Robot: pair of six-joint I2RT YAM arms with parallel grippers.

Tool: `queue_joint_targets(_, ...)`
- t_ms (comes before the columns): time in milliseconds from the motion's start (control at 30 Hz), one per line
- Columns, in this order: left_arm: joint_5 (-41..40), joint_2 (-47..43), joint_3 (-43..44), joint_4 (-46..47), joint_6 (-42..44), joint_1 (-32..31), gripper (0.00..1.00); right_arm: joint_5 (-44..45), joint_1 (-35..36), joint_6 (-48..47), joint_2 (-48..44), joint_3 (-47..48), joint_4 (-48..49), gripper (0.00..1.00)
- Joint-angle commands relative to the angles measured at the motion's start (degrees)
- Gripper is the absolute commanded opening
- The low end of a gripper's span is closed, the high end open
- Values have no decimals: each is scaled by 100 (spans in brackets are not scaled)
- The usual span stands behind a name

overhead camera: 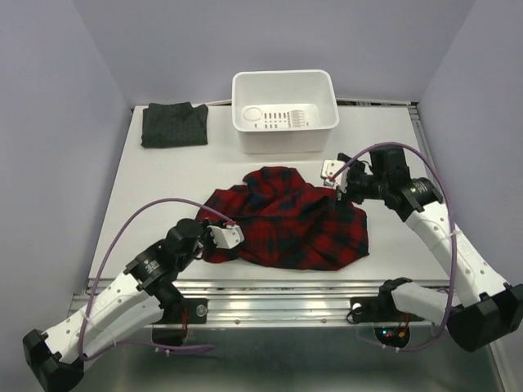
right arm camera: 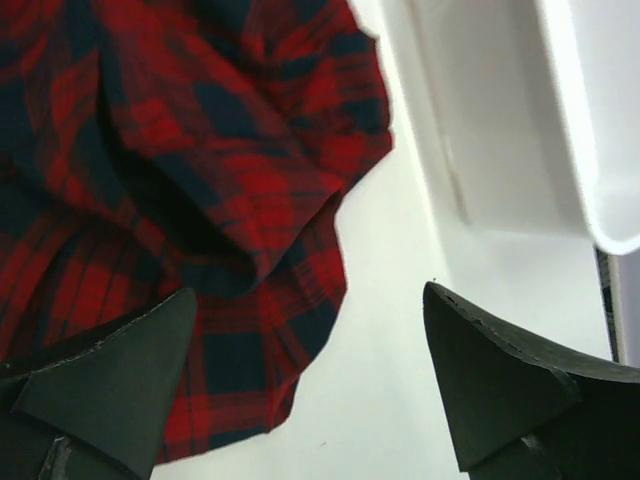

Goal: Fold and stack the skirts
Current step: Flatten the skirt out

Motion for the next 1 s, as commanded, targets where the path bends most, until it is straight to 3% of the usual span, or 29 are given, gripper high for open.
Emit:
queue_joint_targets(0,-67,225,96,149,-204,107,0,-209,-157,-1453,1,-362,-610,100)
queue_joint_targets(233,196,568,403,210,-388,177,0,-850,-210,-2429,115,-739,-981,100)
queue_joint_targets(333,249,683,439,228,-415,177,0,-1027,-210,-2202,220,-924,-167,100)
queue_joint_targets(500,302,780,474,254,-529,195,0,-1501,-210,-2289,879,-565,-207,96)
queue_joint_targets(600,258,850,535,333,-626,212,0,-1756,-210,-2229,1082,-529,-76,66)
queue_joint_targets(667,267,876,562,333,-661,230,0,-1713,-210,-2141,1152,-503,47,60)
queue_joint_targets(800,284,894,597,342,-767,239,0,-1598,-210,-2210,1135,-371,118,56)
queue_joint_targets(867,284,911,580,368,-793,256,0,-1773,-210,-2316,1030,-362,110,46)
queue_joint_targets(900,267,920,597,394,-811,265,0,-1835,-210,-2420,1003,-353,75,20)
queue_joint_targets(933,267,929,614,412,-845,291,0,-1879,-210,-2552,986,-345,-4,5)
queue_joint_targets(967,249,938,649,438,-881,309,0,-1880,-210,-2501,968,-327,-13,1)
